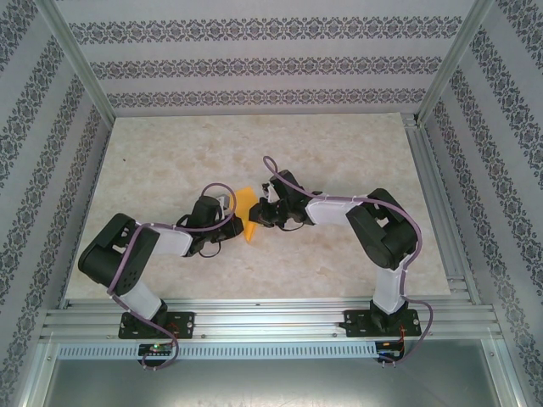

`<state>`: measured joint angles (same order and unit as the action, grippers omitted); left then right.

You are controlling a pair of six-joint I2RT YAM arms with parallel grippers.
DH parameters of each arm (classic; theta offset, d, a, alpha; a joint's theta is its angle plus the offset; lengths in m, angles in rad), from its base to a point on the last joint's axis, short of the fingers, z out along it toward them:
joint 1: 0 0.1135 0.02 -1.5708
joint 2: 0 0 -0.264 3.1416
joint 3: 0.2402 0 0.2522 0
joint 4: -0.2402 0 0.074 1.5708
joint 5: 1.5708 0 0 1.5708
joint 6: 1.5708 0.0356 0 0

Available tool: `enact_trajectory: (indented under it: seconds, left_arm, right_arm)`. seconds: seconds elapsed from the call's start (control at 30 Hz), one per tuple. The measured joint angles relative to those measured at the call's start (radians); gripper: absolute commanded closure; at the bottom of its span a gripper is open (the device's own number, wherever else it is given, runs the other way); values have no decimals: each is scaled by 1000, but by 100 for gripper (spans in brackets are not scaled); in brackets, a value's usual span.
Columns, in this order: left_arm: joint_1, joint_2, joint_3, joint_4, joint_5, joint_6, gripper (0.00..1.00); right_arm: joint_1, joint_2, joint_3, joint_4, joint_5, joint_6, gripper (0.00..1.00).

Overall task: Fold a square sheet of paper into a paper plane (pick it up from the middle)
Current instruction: Third fold the triangle at the center of the table.

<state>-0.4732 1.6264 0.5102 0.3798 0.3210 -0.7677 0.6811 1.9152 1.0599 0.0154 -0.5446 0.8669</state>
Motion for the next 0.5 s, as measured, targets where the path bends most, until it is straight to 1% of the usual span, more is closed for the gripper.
enact_trajectory:
  seconds: [0.5]
  left_arm:
    - [0,7,0,0,-13,0,100]
  right_arm:
    - [0,29,25,-23,-8,-3,87]
